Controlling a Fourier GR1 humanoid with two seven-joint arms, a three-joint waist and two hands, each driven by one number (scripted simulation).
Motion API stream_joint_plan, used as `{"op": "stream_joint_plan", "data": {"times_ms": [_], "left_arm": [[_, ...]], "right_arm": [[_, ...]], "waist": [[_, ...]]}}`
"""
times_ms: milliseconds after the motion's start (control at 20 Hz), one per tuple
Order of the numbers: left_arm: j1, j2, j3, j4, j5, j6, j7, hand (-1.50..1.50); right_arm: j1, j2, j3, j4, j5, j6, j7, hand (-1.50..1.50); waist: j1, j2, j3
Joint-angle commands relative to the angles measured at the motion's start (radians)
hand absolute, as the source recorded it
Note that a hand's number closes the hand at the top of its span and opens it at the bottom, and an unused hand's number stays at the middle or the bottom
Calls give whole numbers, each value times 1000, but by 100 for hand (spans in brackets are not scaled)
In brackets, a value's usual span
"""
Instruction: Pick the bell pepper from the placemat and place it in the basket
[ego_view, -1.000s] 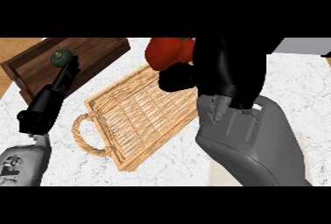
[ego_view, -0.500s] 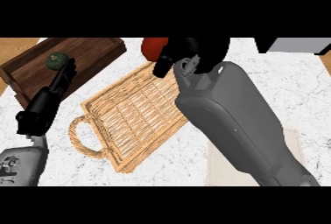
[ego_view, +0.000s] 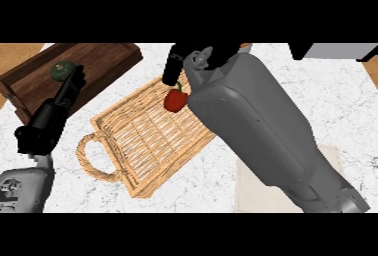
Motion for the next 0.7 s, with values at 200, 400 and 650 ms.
{"op": "stream_joint_plan", "data": {"times_ms": [200,400,650], "left_arm": [[-39,29,29,12,14,-16,45,0],[-5,17,29,12,-3,8,7,0],[38,-9,12,-5,-21,31,-6,0]], "right_arm": [[-131,13,-12,-9,-8,-159,244,-150],[-77,13,-121,-62,136,-323,189,-150],[-73,0,-212,-151,322,-403,211,-150]], "waist": [[-11,0,1],[-33,1,3],[-49,-7,3]]}}
